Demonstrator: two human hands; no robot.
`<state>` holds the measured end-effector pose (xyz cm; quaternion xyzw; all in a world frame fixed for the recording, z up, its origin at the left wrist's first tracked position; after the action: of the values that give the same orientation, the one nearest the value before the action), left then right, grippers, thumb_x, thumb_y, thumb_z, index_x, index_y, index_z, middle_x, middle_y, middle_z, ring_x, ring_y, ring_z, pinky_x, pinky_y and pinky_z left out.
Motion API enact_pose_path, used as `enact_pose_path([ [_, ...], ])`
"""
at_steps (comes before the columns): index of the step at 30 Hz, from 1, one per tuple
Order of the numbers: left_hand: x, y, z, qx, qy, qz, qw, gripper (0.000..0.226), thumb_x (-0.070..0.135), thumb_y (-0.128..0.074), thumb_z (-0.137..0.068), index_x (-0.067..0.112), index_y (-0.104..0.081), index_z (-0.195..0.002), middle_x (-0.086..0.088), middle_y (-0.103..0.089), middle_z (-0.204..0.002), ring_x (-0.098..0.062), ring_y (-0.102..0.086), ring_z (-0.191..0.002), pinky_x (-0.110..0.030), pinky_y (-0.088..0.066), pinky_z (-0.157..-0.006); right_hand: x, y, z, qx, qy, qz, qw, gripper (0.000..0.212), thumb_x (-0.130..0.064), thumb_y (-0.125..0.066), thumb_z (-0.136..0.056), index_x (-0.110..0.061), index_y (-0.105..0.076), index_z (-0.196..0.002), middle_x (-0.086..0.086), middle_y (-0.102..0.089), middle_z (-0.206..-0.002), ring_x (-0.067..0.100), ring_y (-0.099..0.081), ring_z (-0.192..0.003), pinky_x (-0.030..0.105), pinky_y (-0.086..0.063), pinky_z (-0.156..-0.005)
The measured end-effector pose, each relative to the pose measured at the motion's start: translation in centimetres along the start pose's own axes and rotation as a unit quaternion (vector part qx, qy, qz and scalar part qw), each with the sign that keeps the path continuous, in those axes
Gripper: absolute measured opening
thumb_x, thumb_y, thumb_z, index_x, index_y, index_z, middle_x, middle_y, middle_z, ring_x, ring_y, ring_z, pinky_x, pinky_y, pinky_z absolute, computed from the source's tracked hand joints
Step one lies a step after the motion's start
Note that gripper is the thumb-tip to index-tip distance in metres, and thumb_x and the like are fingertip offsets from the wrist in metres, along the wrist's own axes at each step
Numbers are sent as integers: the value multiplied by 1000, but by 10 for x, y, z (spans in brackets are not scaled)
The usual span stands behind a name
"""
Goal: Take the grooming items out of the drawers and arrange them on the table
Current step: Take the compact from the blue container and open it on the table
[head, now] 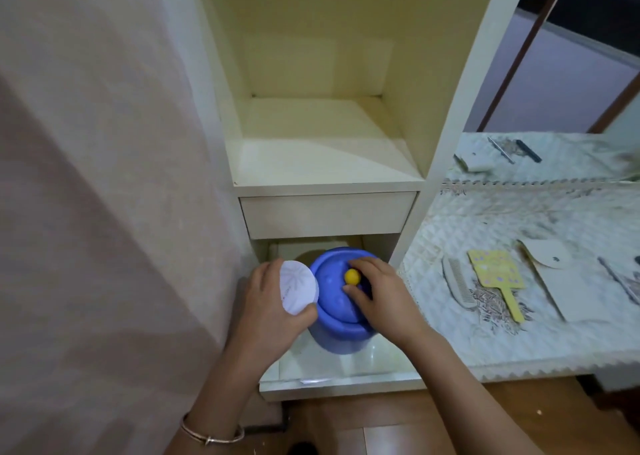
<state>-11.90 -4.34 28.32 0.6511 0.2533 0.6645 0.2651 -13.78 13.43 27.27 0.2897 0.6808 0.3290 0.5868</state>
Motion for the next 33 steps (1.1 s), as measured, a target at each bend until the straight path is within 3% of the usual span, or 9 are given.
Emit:
enact_pose_path([
  [4, 16, 4, 2, -13, -66, 15, 998, 83, 43, -66, -60, 24, -33, -134, 20, -34, -126, 0, -34, -116, -14, -25, -89, -10, 19, 11, 67, -44, -165, 983, 28, -23, -64, -84, -25, -61, -111, -5, -62, -110, 5, -55, -102, 6, -37, -85],
  [9, 44, -17, 5, -98, -181, 21, 978, 89, 38, -63, -66, 28, -18, -141, 26, -21, -126, 10, -16, -118, -11, -18, -95, -10, 36, 31, 15, -133, -356, 925, 20, -21, -65, -83, -32, -63, -100, -6, -62, -83, 13, -61, -73, 27, -54, -75],
  [12, 57, -39, 7, -150, -210, 52, 965, 87, 30, -70, -73, 30, -17, -141, 29, -18, -130, 13, -16, -119, -4, -18, -94, 7, 49, 53, 41, -180, -404, 896, 24, -9, -62, -84, -25, -63, -102, -4, -60, -82, 13, -60, -68, 20, -54, -62],
  [15, 68, -74, 10, -182, -238, 95, 949, 87, 30, -75, -70, 37, -16, -135, 28, -17, -133, 15, -16, -120, 8, -14, -92, 30, 61, 80, 87, -224, -412, 879, 22, -7, -59, -86, -24, -64, -97, -5, -61, -81, 14, -60, -70, 27, -55, -69],
  [18, 74, -111, 15, -253, -182, 129, 941, 88, 36, -78, -65, 37, -24, -133, 22, -29, -136, 6, -29, -125, -11, -26, -101, 59, 68, 107, 140, -278, -415, 855, 22, -9, -59, -86, -27, -65, -96, 3, -61, -88, 18, -60, -71, 33, -55, -73],
  [21, 79, -144, 18, -291, -143, 154, 933, 84, 48, -78, -53, 37, -38, -126, 17, -48, -131, -1, -45, -122, -30, -40, -105, 88, 75, 124, 174, -307, -438, 827, 21, -10, -59, -87, -28, -65, -95, 7, -58, -90, 14, -58, -64, 23, -52, -61],
  [26, 98, -193, 10, -314, -101, 174, 928, 61, 35, -83, -56, 43, -51, -107, 19, -60, -114, 13, -53, -103, -7, -44, -83, 138, 98, 133, 80, -315, -380, 866, 36, -21, -72, -77, -30, -59, -110, -13, -64, -104, 1, -65, -72, 15, -51, -65],
  [30, 112, -232, 5, -306, -61, 171, 934, 57, 30, -85, -56, 49, -53, -99, 21, -63, -110, 12, -54, -104, -10, -42, -83, 189, 117, 125, -15, -300, -300, 905, 65, -29, -80, -67, -30, -51, -125, -11, -60, -114, 11, -61, -99, 21, -50, -82],
  [33, 127, -256, 3, -278, -31, 179, 943, 59, 32, -86, -52, 48, -55, -99, 23, -65, -108, 13, -54, -103, -5, -43, -80, 226, 131, 115, -33, -268, -258, 928, 63, -33, -81, -64, -27, -57, -122, -12, -59, -117, 1, -54, -107, 6, -41, -84],
])
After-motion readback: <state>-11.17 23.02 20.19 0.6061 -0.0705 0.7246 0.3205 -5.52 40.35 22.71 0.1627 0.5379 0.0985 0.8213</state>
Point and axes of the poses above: each hand's wrist, its own z-axis away from the middle knuckle, its own y-axis out of the back of the hand, x = y × z, the point moved 2 cm from there along -z, towards the middle knuckle
